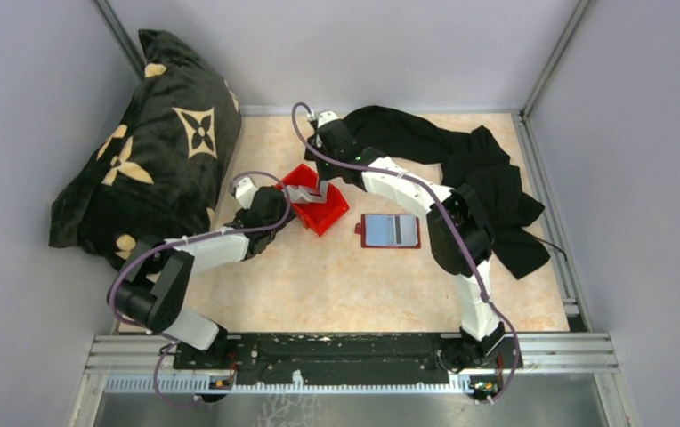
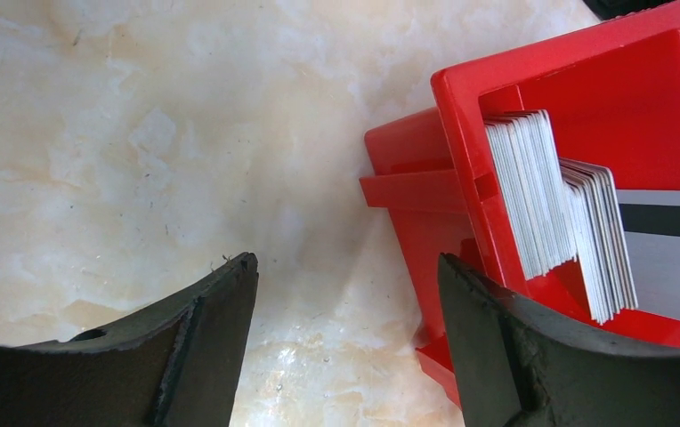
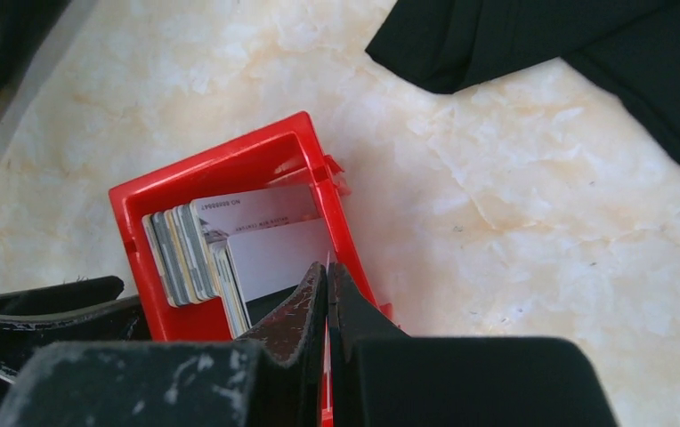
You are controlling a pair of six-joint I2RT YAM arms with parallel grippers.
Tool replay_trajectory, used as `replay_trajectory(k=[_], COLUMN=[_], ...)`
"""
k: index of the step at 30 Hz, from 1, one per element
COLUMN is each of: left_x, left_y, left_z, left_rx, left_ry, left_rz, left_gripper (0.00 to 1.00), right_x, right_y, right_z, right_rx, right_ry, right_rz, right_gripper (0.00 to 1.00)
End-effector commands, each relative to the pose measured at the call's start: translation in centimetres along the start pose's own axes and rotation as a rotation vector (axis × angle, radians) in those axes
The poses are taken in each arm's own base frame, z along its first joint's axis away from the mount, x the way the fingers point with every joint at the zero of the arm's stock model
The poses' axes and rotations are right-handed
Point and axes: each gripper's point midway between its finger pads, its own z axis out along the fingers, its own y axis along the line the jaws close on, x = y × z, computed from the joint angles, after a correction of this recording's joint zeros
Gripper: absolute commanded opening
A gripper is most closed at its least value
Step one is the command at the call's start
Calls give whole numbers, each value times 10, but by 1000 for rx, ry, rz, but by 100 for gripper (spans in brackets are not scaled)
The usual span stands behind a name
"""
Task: Put the credit cards into the card holder
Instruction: Pick up the credit card from the storage box.
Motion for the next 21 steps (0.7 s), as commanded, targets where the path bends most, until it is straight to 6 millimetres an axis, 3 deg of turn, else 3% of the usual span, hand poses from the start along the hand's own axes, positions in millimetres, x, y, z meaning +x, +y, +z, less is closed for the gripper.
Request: replay_trajectory(k=[1, 7, 12, 17, 21], left_x=[-15, -27, -36, -40, -33], left_y=[4, 8, -7, -46, -86], left_z=[-12, -32, -51, -77, -116], left_rx=[-8, -6, 67, 325, 662], left_ry=[-38, -53, -53, -54, -44], left_rz=[-14, -24, -4, 67, 156], left_gripper=[80, 80, 80, 80, 79], right_x=[-56, -69, -76, -60, -35], right_y=[9, 8, 11, 14, 13], right_z=[-46, -67, -97, -132, -167], right_rx=[-6, -3, -27, -84, -152], right_ry=[-154, -198, -232, -195, -161], right_rz=[-22, -23, -19, -24, -1], right_gripper=[0, 0, 0, 0, 0])
